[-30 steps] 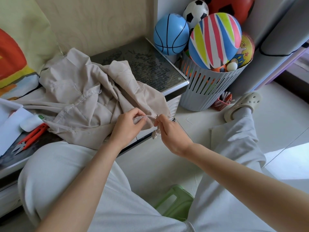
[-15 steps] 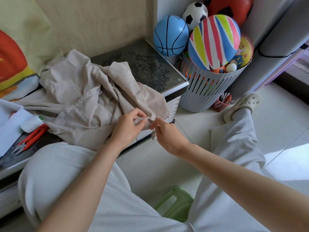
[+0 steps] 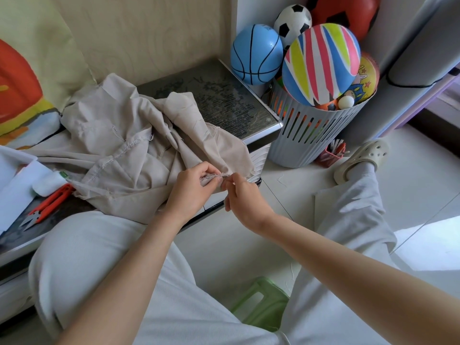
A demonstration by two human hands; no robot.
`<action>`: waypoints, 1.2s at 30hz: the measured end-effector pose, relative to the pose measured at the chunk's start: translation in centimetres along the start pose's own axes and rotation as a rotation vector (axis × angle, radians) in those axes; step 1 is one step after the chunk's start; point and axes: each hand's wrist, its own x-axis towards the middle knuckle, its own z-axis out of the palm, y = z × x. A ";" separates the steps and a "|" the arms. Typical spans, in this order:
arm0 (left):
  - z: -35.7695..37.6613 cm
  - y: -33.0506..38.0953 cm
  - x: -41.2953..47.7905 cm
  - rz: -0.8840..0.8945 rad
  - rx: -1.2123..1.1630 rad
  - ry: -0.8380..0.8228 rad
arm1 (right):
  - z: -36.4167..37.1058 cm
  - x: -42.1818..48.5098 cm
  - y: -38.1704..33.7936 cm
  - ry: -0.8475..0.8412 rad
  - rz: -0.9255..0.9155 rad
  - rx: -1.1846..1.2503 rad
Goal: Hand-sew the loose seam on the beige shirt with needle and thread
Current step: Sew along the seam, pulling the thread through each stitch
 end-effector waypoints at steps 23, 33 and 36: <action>0.0 -0.1 0.0 0.096 -0.010 -0.022 | -0.9 -0.2 -0.7 0.040 -0.099 0.328; 0.0 0.1 0.0 0.141 -0.016 -0.019 | -2.6 0.9 -0.6 0.116 0.006 -0.070; -0.2 0.1 0.1 0.146 -0.048 -0.028 | -2.8 1.1 -1.2 0.064 0.072 0.079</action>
